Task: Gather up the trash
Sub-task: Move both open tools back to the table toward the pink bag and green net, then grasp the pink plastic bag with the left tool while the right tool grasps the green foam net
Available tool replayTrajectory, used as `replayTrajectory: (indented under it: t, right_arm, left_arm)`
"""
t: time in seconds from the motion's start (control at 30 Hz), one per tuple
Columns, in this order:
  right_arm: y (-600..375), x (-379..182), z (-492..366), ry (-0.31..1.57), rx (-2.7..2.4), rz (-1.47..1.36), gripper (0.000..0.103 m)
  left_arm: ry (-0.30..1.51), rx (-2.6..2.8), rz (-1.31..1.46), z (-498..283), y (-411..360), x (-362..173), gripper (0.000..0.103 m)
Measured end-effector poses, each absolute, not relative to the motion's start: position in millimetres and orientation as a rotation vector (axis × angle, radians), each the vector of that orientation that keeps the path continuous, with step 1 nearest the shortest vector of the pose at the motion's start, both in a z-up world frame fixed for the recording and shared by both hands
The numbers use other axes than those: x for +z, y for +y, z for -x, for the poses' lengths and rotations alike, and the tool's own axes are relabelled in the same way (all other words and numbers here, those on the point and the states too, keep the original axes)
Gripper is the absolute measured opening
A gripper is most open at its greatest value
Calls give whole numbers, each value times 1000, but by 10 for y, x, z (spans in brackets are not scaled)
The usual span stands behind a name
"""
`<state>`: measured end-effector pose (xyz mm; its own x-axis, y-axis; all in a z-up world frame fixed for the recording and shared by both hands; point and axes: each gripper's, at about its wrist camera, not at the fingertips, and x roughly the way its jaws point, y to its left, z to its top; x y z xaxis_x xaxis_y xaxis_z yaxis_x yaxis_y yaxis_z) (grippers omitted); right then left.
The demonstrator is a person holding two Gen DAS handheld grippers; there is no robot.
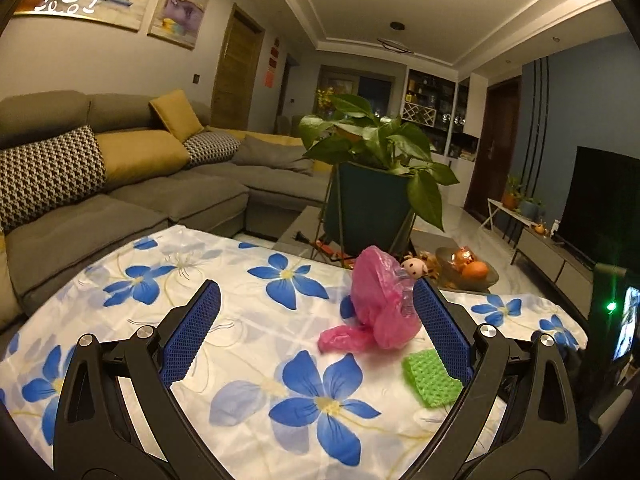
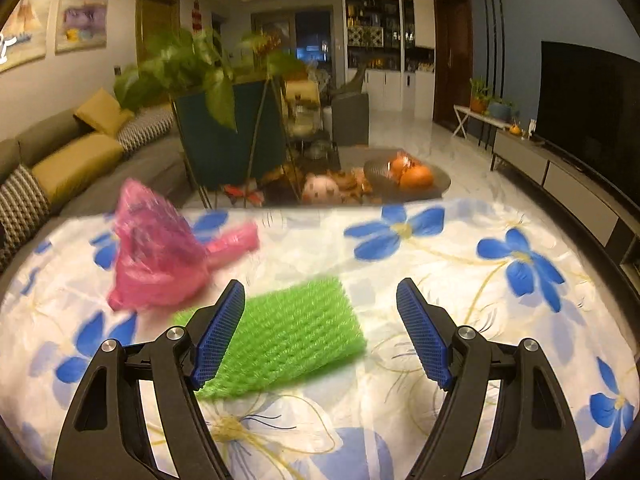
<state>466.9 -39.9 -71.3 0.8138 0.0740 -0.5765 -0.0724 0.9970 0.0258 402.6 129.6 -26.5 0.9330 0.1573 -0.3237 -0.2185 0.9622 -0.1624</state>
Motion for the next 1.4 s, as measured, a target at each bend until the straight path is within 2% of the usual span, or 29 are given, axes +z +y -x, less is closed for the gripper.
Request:
replayTrajectory:
  t: [0.3,0.33,0.47,0.5,0.57,0.63,0.73,0.93,1.3,1.4]
  right_arm:
    - [-293,-975,-4856,744,92,35,76]
    - [-284,-983,-4854,748,102,36,71]
    - [-245,-999,-4837,754,117,50,61]
    - [-236,-999,-4830,751,121,53,53]
    - [-233,-998,-4828,748,123,52,44]
    - [-244,-979,-4815,744,127,46,31]
    - [-251,-960,-4792,731,133,42,19]
    - [-271,-883,-4661,685,157,37,13]
    - [-802,-388,-4174,503,81,54,12]
    - [-1044,-271,-4013,423,22,44,12]
  left_arm:
    - [336,196,206,-4060,1319,-438,95]
    - [334,197,206,-4047,1315,-437,95]
    - [341,198,207,-4058,1315,-446,95]
    - [342,198,205,-4061,1312,-448,95]
    - [344,197,200,-4064,1301,-448,95]
    - [344,195,195,-4062,1294,-451,95]
    - [347,190,187,-4063,1280,-453,95]
    - [352,182,180,-4067,1263,-452,95]
    - [354,143,75,-4285,967,-332,95]
    - [384,118,35,-4533,830,-375,89]
